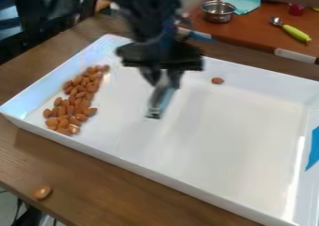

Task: Sweep into pile

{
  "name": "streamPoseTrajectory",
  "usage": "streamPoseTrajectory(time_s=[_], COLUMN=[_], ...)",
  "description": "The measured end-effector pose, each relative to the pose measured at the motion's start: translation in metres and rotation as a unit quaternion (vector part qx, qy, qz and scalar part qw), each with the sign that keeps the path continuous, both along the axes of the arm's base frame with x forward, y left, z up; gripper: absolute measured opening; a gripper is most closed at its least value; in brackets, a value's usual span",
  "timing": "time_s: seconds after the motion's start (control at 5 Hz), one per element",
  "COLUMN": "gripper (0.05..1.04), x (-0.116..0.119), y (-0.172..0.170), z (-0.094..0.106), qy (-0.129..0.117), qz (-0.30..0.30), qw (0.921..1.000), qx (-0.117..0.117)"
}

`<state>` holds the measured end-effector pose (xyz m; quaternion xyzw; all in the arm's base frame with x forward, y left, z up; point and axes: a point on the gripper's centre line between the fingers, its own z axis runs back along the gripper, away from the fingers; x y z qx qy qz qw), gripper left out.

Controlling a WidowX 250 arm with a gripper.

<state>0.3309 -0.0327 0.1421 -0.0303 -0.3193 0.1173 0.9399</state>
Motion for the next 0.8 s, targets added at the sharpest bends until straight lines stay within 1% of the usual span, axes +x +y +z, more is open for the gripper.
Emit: streamPoseTrajectory(time_s=[0.2, 0.4, 0.6, 0.8], gripper=[0.349, 0.349, 0.349, 0.349], x=[0.022, 0.039, 0.051, 0.056], y=[-0.029, -0.053, -0.067, -0.069], z=[-0.01, -0.021, -0.028, -0.037], qy=[0.004, 0.001, -0.003, 0.001], qz=[-0.007, -0.013, -0.017, -0.015], qw=[1.0, 0.9998, 0.9995, 0.9992], qx=[0.003, 0.017, 0.026, 0.036])
